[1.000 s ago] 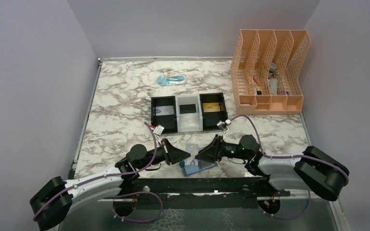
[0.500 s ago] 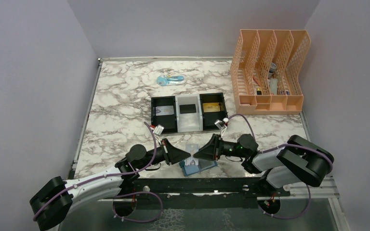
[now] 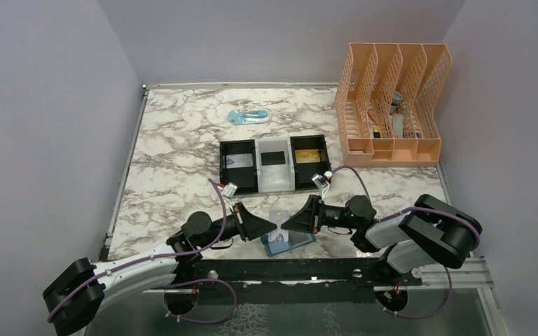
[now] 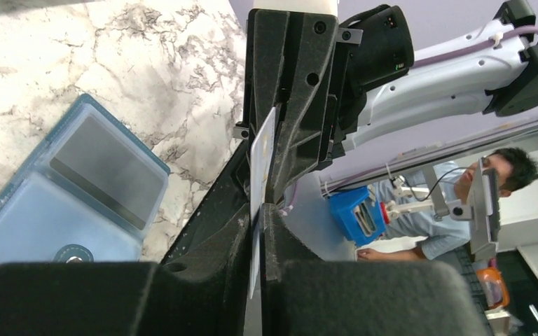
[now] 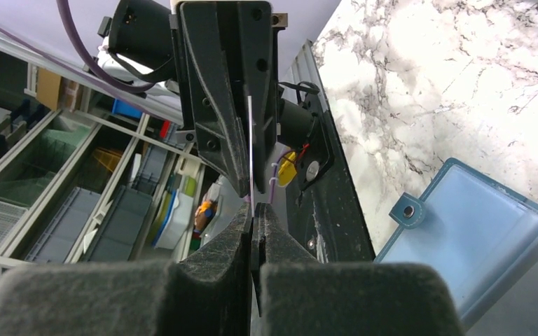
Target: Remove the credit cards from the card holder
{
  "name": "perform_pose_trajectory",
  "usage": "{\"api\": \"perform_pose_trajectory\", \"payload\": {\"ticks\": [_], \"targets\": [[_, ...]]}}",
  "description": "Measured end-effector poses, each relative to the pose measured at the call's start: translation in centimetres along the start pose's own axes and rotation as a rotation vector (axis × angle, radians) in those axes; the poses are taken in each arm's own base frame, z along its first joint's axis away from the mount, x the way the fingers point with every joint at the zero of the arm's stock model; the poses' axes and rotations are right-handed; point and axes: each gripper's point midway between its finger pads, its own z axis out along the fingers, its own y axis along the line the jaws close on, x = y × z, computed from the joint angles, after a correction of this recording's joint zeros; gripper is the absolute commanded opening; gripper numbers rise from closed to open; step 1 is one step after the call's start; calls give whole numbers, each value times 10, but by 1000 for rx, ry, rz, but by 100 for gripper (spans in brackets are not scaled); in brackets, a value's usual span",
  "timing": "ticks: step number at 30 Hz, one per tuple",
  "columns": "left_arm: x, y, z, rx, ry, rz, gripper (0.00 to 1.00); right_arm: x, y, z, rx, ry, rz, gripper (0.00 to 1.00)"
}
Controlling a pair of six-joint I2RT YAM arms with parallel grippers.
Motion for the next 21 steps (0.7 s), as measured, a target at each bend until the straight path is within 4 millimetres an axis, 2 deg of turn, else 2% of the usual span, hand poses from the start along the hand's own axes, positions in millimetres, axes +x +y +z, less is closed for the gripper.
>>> {"api": "perform_pose_trajectory", "payload": {"ticks": [2,3,6,8,14,21], "targets": [[0,1,0,-1,-1,-2,41,0,0,0,-1,-1,-1,1],[1,2,-1,-4,1,-3,55,0,1,0,-2,-2,-2,1],[3,6,-1,-19,7,1,77,-1,3,-2,-2,-8,-6,1],[4,11,-1,-43,15,2,97,-3,3,-3,4,-17,-13,1],[4,29,1,-161,33,25,99,-13,6,-7,38,-62,-55,1],[-22,35,-1,-343,-4,113,99,-29,8,-17,120,-144,-121,1]]}}
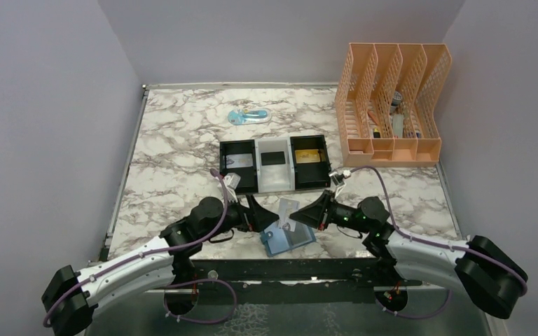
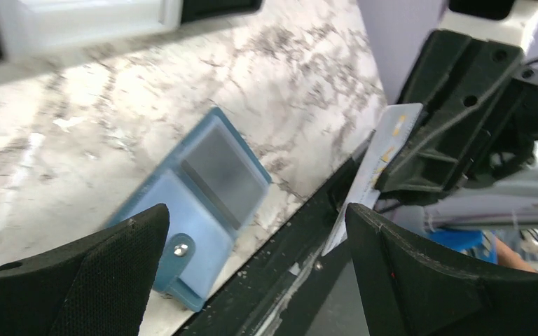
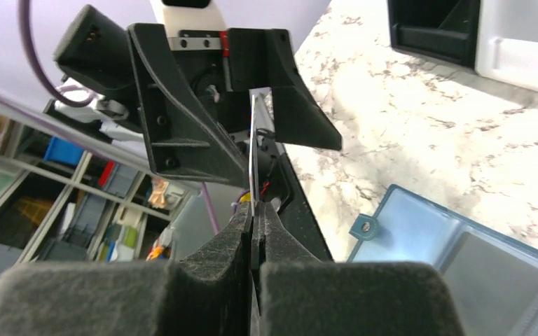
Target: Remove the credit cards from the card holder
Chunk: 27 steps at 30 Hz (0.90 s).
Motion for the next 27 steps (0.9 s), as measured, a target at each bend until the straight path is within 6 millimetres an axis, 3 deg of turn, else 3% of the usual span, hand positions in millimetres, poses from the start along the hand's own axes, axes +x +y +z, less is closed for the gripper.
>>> {"api": "perform_pose_trajectory", "payload": {"ticks": [12,16,20,23,27], "targets": [[-41,31,-10,-380,-3,152,99,-16,-19,-13,172,-69,-82,1],[-61,32,-11,-459,5,209,99,-23,-22,-11,214,-70,-109,1],[-99,39,-21,-534,-42,226,99,-33,-20,-8,239,-78,-150,1],[-125,58,-35,-595,-80,209,99,-40,-20,-6,256,-83,-180,1],[-150,100,-58,-694,-98,133,99,-47,-23,-1,287,-71,-218,1]]}}
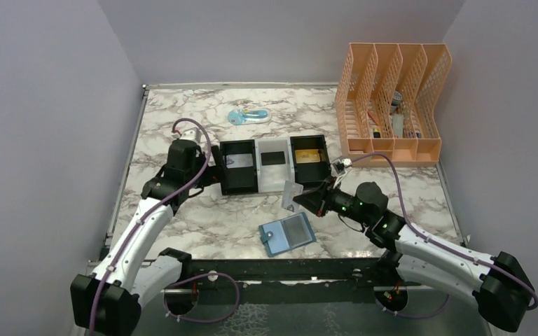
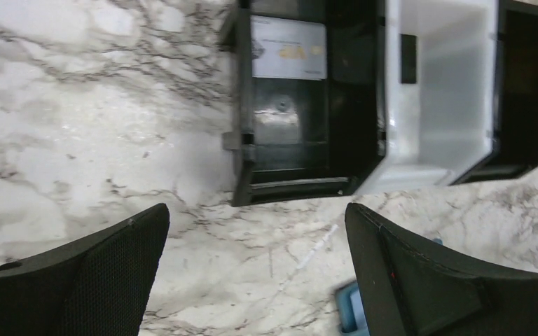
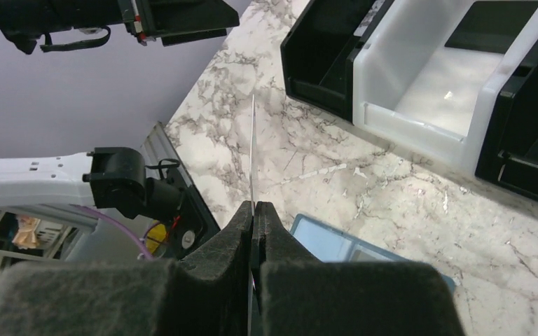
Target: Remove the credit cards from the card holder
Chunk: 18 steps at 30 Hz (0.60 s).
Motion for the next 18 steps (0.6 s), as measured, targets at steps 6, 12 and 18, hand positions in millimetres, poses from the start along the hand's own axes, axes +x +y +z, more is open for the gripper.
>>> {"api": "perform_pose_trajectory", "payload": {"ticks": [6,12,18], "targets": [[-15,47,3,-86,-4,-89,99,-18,4,14,18,8,-88,1],[-28,53,-13,-110,-89,-84,99,-31,5,34,25,21,-180,1],[-43,67,-42,-194,-235,-89,99,-30,-7,61,50,68,-247,1]]}}
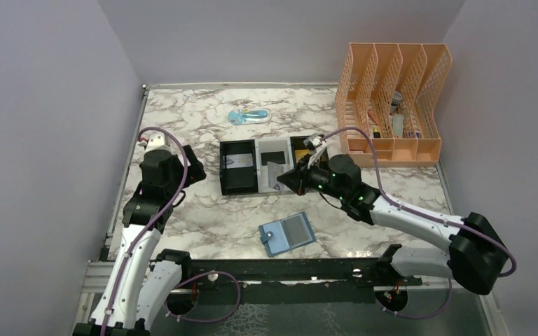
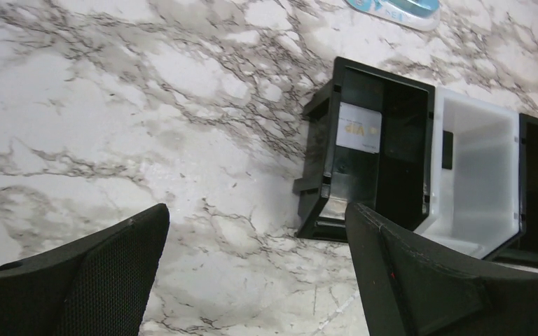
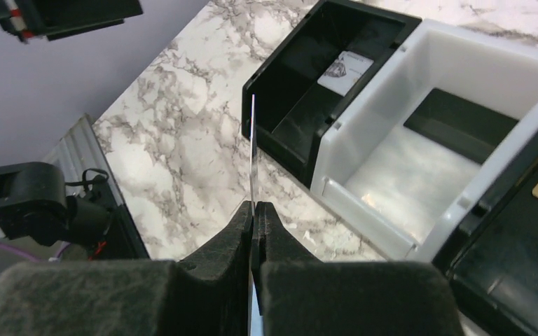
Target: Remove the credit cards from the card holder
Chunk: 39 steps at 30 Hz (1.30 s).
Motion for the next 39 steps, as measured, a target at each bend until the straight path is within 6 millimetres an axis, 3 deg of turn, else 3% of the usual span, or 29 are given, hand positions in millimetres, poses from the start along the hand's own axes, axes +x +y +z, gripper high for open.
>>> {"api": "perform_pose_trajectory", "payload": {"ticks": [6,13,14,23,31,39], "targets": [[-7,22,-14,-98,-80,-26,99,-15,-4,46,-9,28,-78,1],[-13,33,-25,-148,-136,-50,99,-21,-7,117,-3,84,-251,1],[-13,34,-25,-152,-136,-50,99,-31,-6,128,7,71,-304,1],[-12,38,-27,-172,-139,-53,99,-9,-17,177,24,142,-640,1],[-13,39,-29,-178,-147,-57,99,21,-34,190,112,223,-880,1],[-15,41,-30,-184,-158,-63,99,14,-57,202,210,254,-990,1]]}}
